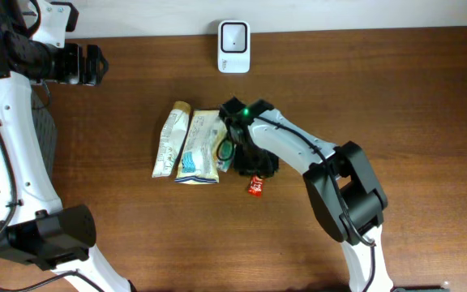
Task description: Scan the item barcode
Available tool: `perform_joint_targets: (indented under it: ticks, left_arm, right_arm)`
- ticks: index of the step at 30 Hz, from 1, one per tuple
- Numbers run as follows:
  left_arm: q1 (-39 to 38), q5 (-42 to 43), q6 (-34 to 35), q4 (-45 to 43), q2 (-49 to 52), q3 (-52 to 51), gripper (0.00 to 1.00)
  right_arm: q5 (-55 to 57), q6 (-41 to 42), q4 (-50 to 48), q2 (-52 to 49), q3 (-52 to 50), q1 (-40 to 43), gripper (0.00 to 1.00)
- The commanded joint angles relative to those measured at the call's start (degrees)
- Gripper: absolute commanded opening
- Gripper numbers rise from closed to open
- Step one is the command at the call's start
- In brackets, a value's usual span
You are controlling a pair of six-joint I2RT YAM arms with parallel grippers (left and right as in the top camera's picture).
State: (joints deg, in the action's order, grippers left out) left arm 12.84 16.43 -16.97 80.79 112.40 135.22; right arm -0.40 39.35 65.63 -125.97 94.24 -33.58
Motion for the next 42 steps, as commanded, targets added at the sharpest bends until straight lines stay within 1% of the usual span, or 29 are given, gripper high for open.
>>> perform_joint_targets:
  ticks: [1, 2, 4, 6, 8, 11, 13, 14, 16, 17, 19, 22, 26, 27, 28, 29, 30, 31, 32, 34, 35, 37, 38, 41, 42]
  left_arm:
    - [0.2, 0.1, -0.7, -0.1, -1.0, 0.3, 0.99]
    - [0.2, 0.0, -0.7, -0.1, -1.0, 0.3, 0.99]
    - [0.2, 0.1, -0.7, -0.1, -1.0, 0.3, 0.99]
    - [0.2, 0.1, -0.7, -0.1, -1.0, 0.3, 0.99]
    - [0.2, 0.1, -0.7, -0.1, -1.0, 0.3, 0.99]
    - [0.2, 0.1, -0.7, -0.1, -1.0, 0.3, 0.99]
    - [0.2, 0.1, -0.7, -0.1, -1.0, 0.3, 0.99]
    - [0.2, 0.1, -0.7, -0.1, -1.0, 0.3, 0.99]
    - [0.2, 0.1, -0.7, -0.1, -1.0, 0.3, 0.99]
    - [0.2, 0.1, -0.7, -0.1, -1.0, 0.3, 0.99]
    - [0.2, 0.1, -0.7, -0.1, -1.0, 0.3, 0.99]
    - [0.2, 0.1, -0.7, -0.1, -1.0, 0.3, 0.99]
    - [0.2, 0.1, -0.7, -0.1, -1.0, 0.3, 0.99]
    - [0.2, 0.1, -0.7, -0.1, -1.0, 0.3, 0.99]
    - [0.2, 0.0, -0.7, -0.1, -1.0, 0.3, 0.99]
    - [0.2, 0.1, -0.7, -0.1, -1.0, 0.3, 0.99]
    - [0.2, 0.1, -0.7, -0.1, -1.0, 0.3, 0.99]
    - [0.2, 0.0, -0.7, -0.1, -1.0, 0.3, 0.99]
    - [0.2, 0.0, -0.7, -0.1, -1.0, 0.3, 0.99]
    - [0.2, 0.1, -0.7, -0.1, -1.0, 0.3, 0.99]
    - [0.2, 0.1, -0.7, -0.1, -1.0, 0.3, 0.99]
    - [0.2, 0.1, -0.7, -0.1, -1.0, 0.3, 0.99]
    - [0.2, 0.1, -0.7, -0.1, -1.0, 0.3, 0.99]
    - [0.2, 0.1, -0.7, -0.1, -1.0, 0.3, 0.99]
    - [0.2, 0.1, -0.7, -0.1, -1.0, 0.3, 0.99]
  right_arm:
    - [2.5, 1.7, 0.1, -0.8, -1.1, -0.9, 0.38]
    - [2.8, 1.7, -0.2, -0.8, -1.8, -1.1, 0.37]
    - [3.3, 1.7, -0.9, -0.8, -2.6, -1.3, 0.29]
    - [3.5, 1.7, -1.1, -0.8, -2.5, -1.2, 0.13]
    - [3.5, 1.6, -0.7, -0.8, -1.9, -1.2, 0.13]
    - [4.2, -1.6, 1.3, -0.8, 0.3, -1.2, 0.04]
    - [3.3, -4.1, 2.1, -0.6, 2.7, -1.2, 0.04]
    - [0.1, -7.8, 1.3, -0.4, 3.7, -1.2, 0.04]
    - [-15.0, -18.3, -4.4, 0.1, 4.5, -0.9, 0.04]
    - [-19.8, -20.3, -6.8, 0.0, 4.3, -0.5, 0.04]
    - [-24.1, -20.6, -11.4, -0.1, 2.1, 0.7, 0.04]
    - [-25.0, -16.3, -16.1, -0.2, -4.1, 3.4, 0.04]
    - [-26.0, -16.6, -13.7, -0.2, -7.3, 8.9, 0.05]
    - [-26.0, -17.6, -12.3, -0.2, -7.3, 10.5, 0.1]
    - [-25.8, -18.8, -10.9, -0.2, -7.3, 11.9, 0.19]
    - [-25.0, -20.8, -9.1, -0.2, -7.3, 13.5, 0.35]
    - [-23.6, -22.3, -7.8, -0.2, -7.3, 14.5, 0.41]
    - [-23.1, -24.6, -7.3, -0.2, -7.3, 15.3, 0.47]
    - [-23.1, -25.7, -7.1, -0.1, -7.1, 15.6, 0.5]
    - [-21.6, -27.1, -5.5, 0.7, -4.4, 15.7, 0.54]
    - [-20.3, -27.1, -3.9, 1.4, -1.9, 15.2, 0.53]
    - [-18.2, -26.6, -1.2, 2.6, 3.5, 12.6, 0.48]
    - [-16.2, -24.7, -0.3, 2.9, 5.3, 10.7, 0.44]
    - [-5.8, -13.2, -0.2, 2.7, 5.9, 3.0, 0.32]
    - [-1.6, -9.0, -0.9, 2.6, 5.3, 0.5, 0.3]
